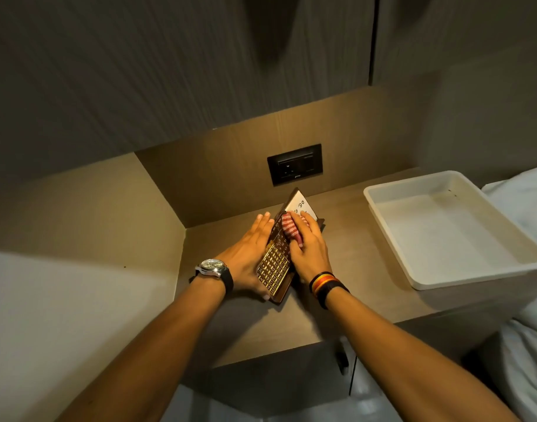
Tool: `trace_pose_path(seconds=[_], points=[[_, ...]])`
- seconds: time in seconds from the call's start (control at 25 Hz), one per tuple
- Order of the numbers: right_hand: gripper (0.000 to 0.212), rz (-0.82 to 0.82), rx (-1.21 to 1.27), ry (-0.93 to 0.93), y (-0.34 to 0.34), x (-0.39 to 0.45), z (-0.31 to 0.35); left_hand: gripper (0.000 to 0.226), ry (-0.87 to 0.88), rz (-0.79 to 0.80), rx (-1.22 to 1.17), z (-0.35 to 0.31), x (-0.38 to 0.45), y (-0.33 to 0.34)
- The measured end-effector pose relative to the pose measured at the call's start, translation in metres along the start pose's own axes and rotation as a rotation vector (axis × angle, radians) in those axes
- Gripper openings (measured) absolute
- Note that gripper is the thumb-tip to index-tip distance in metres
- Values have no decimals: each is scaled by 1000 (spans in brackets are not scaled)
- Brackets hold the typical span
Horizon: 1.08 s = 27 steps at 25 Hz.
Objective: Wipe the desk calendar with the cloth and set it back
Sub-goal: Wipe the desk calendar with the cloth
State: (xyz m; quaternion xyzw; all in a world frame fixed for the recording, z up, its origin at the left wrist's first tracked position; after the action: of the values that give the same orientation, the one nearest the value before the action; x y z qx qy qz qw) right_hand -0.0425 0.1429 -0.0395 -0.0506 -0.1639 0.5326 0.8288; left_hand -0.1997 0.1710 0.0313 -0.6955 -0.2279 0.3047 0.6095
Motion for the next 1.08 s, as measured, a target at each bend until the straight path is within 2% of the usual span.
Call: trace_pose_path(seconds=[0.2, 0.4, 0.6, 0.8, 0.96, 1.08], points=[[70, 108, -33, -173, 16, -47, -10, 164, -23, -2, -69, -3, -1, 0], [70, -38, -49, -73, 3, 3, 0, 164, -48, -13, -76, -7, 0, -1], [67, 79, -79, -228, 16, -47, -9, 165, -62, -26, -86, -5, -1, 3], [66, -48, -127, -124, 5, 8, 11, 165, -81, -20, -90, -7, 1, 2], [63, 35, -186, -290, 15, -1, 20, 166, -84, -31, -121, -6, 0, 3], [61, -42, -149, -122, 7, 13, 18, 165, -86, -27, -109, -7, 2, 3]])
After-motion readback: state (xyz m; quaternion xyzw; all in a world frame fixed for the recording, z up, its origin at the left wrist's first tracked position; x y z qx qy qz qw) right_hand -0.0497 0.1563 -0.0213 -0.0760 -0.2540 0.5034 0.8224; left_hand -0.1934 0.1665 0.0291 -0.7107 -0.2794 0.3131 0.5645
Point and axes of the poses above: each hand's wrist, its own x-axis towards the middle knuckle, its own y-axis out of the palm, z = x × y, the point moved 4 cm from there along x, towards the middle knuckle, and after that the axes turned 7 degrees about x, right-handed, at the moved point
